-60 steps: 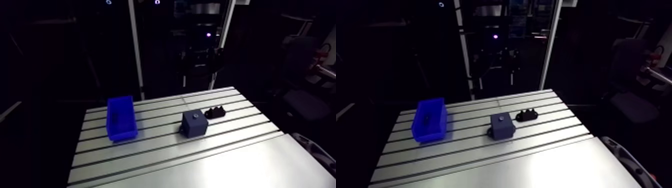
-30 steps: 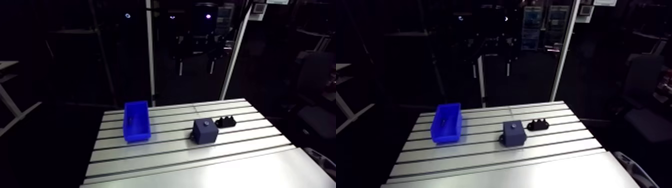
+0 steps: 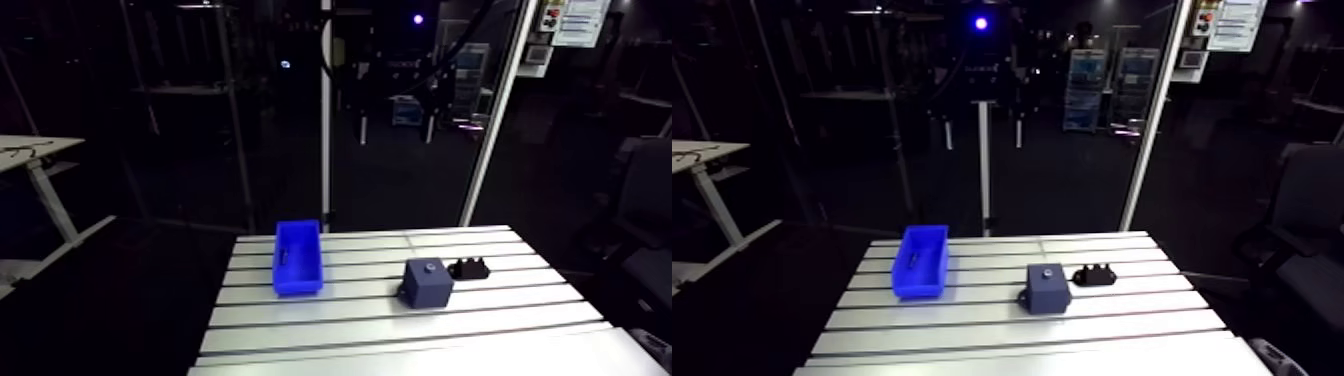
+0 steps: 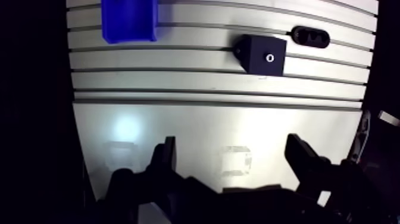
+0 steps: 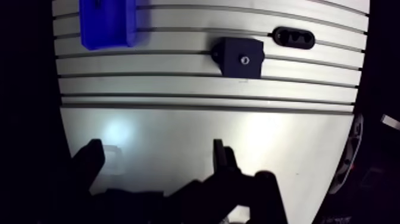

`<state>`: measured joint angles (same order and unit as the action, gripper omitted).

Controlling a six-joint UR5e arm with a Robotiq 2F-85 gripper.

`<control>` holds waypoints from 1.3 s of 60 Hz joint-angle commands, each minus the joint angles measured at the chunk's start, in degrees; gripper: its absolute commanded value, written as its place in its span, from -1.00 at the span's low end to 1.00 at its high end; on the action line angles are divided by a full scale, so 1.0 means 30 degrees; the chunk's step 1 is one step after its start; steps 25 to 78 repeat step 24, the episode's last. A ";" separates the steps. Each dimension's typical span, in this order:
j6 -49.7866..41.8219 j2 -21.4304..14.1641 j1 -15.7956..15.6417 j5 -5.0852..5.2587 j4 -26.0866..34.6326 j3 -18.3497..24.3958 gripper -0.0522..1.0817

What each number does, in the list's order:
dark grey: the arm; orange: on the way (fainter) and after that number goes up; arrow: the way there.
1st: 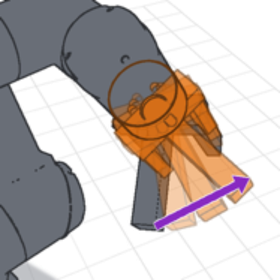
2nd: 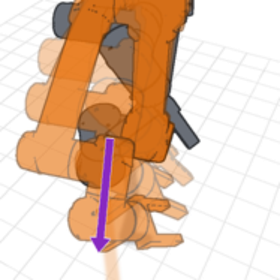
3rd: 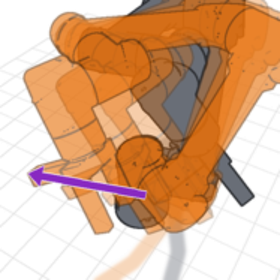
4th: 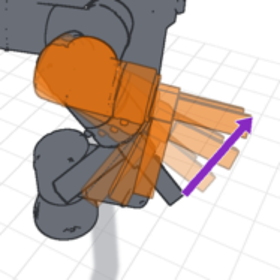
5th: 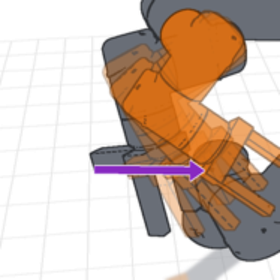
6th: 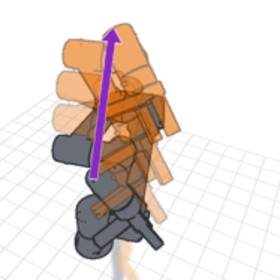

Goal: Pick up the M10 bolt and insert it into the hole until fully seated.

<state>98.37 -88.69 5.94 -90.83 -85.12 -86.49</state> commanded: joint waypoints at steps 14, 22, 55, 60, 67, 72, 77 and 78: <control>-0.0167 -0.0450 -0.0133 -0.0148 0.0380 -0.0212 -0.90; -0.0138 -0.0397 -0.0161 -0.0202 0.0353 -0.0305 -0.90; -0.0138 -0.0368 -0.0137 -0.0206 0.0352 -0.0305 -0.90; -0.0138 -0.0368 -0.0137 -0.0206 0.0352 -0.0305 -0.90; -0.0138 -0.0368 -0.0137 -0.0206 0.0352 -0.0305 -0.90; -0.0138 -0.0368 -0.0137 -0.0206 0.0352 -0.0305 -0.90; -0.0138 -0.0368 -0.0137 -0.0206 0.0352 -0.0305 -0.90; -0.0138 -0.0368 -0.0137 -0.0206 0.0352 -0.0305 -0.90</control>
